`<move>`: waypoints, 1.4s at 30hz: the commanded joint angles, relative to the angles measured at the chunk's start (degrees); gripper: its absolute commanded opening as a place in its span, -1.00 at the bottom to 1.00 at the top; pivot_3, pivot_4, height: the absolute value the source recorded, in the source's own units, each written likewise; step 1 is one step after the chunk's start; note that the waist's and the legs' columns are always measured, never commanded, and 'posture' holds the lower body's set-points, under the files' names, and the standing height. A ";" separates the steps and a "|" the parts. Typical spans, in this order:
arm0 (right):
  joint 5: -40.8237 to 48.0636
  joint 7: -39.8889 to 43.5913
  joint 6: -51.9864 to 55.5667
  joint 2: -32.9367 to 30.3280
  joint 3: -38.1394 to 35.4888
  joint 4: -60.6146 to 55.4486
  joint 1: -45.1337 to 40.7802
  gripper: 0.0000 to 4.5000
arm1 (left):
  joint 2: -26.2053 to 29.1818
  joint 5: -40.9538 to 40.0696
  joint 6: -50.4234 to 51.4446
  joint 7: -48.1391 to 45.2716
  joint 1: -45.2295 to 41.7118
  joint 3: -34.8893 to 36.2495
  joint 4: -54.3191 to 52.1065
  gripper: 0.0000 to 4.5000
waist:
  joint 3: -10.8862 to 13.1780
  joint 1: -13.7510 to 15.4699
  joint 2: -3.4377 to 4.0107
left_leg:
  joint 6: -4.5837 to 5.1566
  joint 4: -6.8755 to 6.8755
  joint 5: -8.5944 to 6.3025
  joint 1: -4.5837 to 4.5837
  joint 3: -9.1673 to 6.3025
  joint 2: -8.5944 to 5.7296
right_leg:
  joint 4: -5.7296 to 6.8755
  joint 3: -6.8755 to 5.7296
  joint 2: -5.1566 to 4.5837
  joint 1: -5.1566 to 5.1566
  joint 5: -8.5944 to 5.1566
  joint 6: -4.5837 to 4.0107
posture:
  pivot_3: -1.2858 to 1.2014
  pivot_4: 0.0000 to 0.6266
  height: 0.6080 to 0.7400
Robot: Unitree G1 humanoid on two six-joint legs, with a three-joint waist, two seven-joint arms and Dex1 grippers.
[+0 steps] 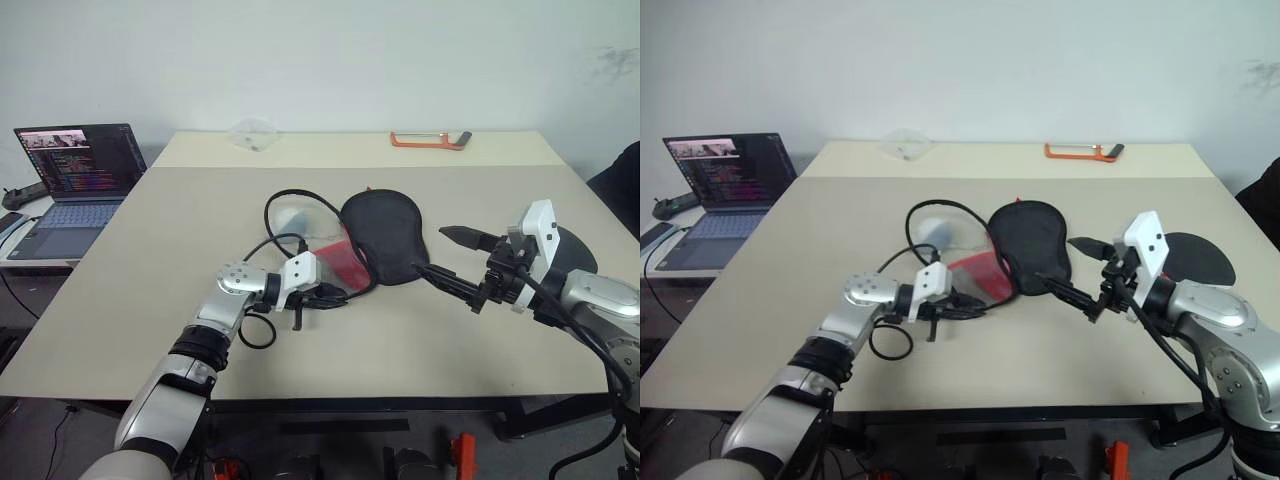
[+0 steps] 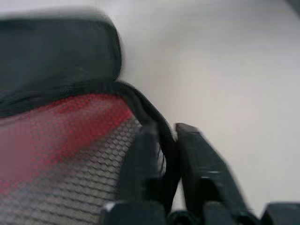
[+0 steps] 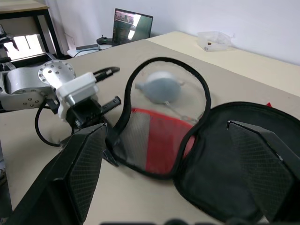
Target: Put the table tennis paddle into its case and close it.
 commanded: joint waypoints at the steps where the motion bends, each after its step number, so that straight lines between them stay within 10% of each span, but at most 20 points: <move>1: 0.56 0.90 -1.38 -0.51 0.02 0.45 -1.44 1.00 | -0.09 -1.51 -2.00 0.48 0.23 2.21 -1.65 0.01 | 0.00 0.01 0.00 | 0.00 0.00 0.00 -0.01 0.00 0.00 | -0.02 0.00 0.00 0.00 0.00 0.00 | 0.03 -0.52 1.00; 7: -0.16 1.67 -1.74 -0.24 1.61 2.65 -3.44 1.00 | -0.31 -5.03 5.10 1.37 3.25 4.06 -11.23 0.99 | 0.00 -0.11 0.00 | 0.00 0.01 0.00 -0.02 0.01 0.01 | 0.01 0.01 0.00 -0.02 0.00 0.00 | 0.03 -0.52 1.00; 23: -1.05 -8.28 0.38 6.09 0.35 12.95 -12.04 1.00 | 11.23 -22.45 43.67 12.57 17.51 15.38 -50.74 0.99 | -0.04 -0.14 0.07 | -0.05 0.00 0.02 0.01 0.01 0.03 | 0.03 0.07 0.01 -0.05 0.00 -0.01 | 0.03 -0.52 1.00; 42: -26.63 -17.96 -17.83 21.53 11.48 60.09 -27.20 1.00 | 10.94 -29.22 47.94 18.95 9.58 23.88 -40.71 0.99 | -0.04 -0.77 0.08 | -0.27 -0.05 0.15 -0.09 0.16 0.05 | 0.11 0.14 0.04 -0.34 0.06 -0.09 | 0.03 -0.52 1.00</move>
